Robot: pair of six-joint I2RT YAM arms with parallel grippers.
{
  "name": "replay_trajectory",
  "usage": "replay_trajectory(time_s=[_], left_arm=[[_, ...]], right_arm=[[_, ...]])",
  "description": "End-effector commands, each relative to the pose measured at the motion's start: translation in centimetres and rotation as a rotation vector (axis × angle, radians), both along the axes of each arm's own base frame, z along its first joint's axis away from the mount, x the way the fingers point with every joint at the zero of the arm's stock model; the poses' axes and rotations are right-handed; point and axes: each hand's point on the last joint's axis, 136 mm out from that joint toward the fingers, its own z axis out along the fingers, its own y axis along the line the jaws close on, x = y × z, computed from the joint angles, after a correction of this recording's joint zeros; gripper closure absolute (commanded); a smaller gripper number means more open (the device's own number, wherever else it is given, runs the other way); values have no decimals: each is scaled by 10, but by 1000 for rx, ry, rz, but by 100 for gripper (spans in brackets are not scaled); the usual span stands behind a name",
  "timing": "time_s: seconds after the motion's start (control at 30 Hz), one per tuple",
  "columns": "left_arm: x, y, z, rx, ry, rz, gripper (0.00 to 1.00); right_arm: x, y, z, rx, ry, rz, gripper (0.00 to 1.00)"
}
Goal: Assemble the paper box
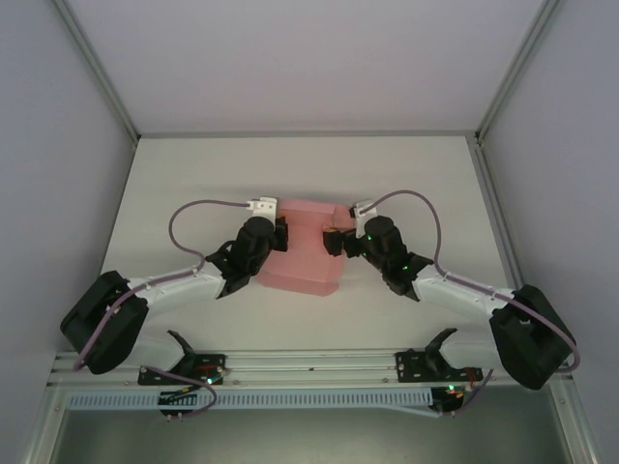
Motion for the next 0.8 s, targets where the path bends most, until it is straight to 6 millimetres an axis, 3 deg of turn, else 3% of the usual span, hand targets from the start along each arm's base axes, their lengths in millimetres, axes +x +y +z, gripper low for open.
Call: replay_trajectory(time_s=[0.0,0.13,0.3,0.43,0.53,0.67,0.77], left_arm=[[2,-11,15,-70,-20,-16,100],[7,-2,8,-25,0,47,100],[14,15,1,-20,20,100,100],[15,22,2,0,15,102,100],[14,25,3,-11,16,95,100],[11,17,13,-48,7,34,100],[9,13,19,-50,6,5,100]], right_arm=[[12,-4,32,-20,-152,-104,0],[5,-19,34,-49,-127,-142,0],[-26,-35,44,-47,-119,-80,0],[-51,-60,75,32,-187,-90,0],[-58,-92,97,140,-249,-192,0],[-50,-138,85,162,-182,-357,0],[-38,-141,68,128,-78,-344,2]])
